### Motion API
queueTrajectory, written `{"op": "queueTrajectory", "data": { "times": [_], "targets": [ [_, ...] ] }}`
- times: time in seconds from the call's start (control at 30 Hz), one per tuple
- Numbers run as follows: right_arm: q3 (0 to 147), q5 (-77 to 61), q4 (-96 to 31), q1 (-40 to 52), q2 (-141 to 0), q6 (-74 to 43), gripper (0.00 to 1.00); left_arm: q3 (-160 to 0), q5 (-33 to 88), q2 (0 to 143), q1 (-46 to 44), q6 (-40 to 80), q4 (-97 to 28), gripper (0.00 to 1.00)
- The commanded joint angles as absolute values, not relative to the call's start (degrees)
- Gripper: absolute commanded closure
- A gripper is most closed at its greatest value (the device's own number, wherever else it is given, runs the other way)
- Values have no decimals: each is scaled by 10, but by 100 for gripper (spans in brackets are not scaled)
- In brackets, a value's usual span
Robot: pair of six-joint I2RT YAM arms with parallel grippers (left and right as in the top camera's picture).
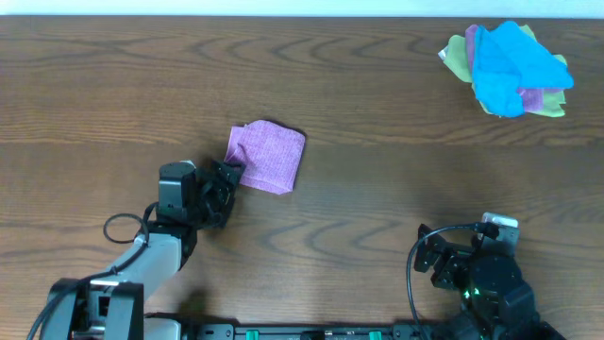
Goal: Fold the cloth
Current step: 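Move the left gripper to the folded cloth's lower left corner and grasp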
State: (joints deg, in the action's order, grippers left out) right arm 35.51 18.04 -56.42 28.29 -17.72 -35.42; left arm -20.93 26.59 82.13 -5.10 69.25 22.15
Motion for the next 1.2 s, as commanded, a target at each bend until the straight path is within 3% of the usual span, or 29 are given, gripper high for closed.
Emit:
{"op": "queueTrajectory", "data": {
  "times": [0.0, 0.53, 0.57, 0.73, 0.97, 1.17],
  "targets": [
    [354, 191, -566, 277, -175, -362, 1, -208, 248, 849, -53, 695, 225, 5],
    [354, 191, -566, 277, -175, -362, 1, -249, 224, 947, -96, 721, 283, 0],
    [354, 191, -566, 277, -175, -362, 1, -250, 221, 950, -97, 721, 284, 6],
    [354, 191, -566, 277, -175, -362, 1, -250, 193, 953, -98, 724, 272, 17],
    [354, 191, -566, 277, -175, -362, 1, -250, 166, 953, -98, 724, 261, 42],
    [354, 191, -566, 277, -175, -362, 1, -250, 159, 955, -98, 714, 262, 53]
  ]
}}
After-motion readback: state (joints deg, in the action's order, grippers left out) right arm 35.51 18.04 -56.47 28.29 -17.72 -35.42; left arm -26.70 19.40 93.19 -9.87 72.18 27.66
